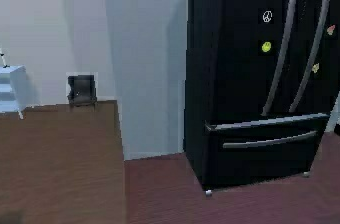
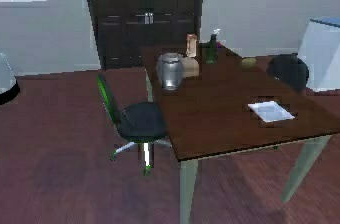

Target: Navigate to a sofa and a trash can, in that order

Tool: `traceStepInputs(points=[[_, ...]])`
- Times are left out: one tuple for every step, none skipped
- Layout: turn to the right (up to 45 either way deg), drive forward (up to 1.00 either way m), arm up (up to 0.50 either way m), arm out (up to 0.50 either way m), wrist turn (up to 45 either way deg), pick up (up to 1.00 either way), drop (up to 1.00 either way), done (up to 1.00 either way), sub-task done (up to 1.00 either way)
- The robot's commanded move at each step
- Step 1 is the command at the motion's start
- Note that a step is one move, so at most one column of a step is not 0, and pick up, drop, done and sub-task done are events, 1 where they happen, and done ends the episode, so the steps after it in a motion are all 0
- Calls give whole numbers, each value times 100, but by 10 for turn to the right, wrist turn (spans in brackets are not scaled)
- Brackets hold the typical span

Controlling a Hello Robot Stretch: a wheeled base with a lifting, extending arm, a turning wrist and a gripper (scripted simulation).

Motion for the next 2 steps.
traceStepInputs(points=[[-240,0,0,0,0,0,0,0,0],[0,5,0,0,0,0,0,0,0]])
